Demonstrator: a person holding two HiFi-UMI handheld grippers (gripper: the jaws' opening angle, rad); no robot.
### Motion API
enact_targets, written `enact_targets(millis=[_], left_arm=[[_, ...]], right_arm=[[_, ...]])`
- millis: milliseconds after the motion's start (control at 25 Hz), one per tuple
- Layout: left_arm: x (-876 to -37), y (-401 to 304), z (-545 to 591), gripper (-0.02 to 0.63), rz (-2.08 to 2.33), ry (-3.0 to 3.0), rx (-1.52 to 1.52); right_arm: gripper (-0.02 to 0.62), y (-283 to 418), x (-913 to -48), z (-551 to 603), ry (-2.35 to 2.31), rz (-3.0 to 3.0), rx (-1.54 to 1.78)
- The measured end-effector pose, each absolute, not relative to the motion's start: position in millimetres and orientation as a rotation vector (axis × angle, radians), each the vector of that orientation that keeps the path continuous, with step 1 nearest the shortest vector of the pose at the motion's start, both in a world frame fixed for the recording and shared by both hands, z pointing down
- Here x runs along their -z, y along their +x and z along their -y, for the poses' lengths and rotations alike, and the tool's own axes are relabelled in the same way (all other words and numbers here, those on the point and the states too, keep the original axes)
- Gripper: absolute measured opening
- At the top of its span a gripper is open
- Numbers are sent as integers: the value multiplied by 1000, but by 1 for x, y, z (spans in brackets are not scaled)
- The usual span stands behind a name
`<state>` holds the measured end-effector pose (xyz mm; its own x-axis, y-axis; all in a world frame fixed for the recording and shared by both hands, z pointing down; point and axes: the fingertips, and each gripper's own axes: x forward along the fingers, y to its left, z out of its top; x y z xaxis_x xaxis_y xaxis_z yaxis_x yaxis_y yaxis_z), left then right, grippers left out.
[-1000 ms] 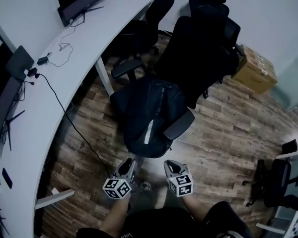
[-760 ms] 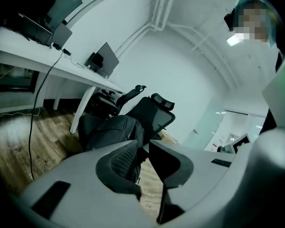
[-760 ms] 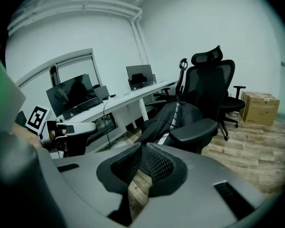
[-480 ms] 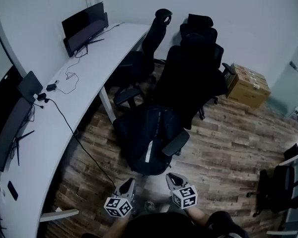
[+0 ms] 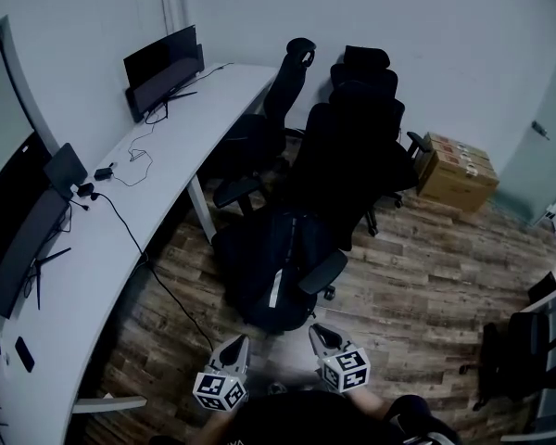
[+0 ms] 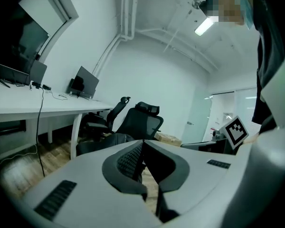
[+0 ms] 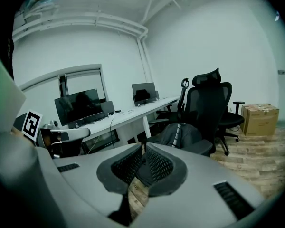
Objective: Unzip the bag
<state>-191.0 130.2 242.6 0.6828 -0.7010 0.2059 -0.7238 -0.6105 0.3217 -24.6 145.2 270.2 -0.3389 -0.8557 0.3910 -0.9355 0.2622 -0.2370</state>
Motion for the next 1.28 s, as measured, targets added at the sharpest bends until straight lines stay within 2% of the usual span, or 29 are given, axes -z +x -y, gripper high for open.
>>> enact_targets(millis=[640, 1280], left_arm=[[-212, -208, -157, 18, 1207, 2540, -21], [-211, -217, -174, 18, 1226, 2532, -22]], right_arm=[[49, -18, -231, -163, 1758, 2366, -534], [48, -28, -226, -175, 1752, 2384, -504]])
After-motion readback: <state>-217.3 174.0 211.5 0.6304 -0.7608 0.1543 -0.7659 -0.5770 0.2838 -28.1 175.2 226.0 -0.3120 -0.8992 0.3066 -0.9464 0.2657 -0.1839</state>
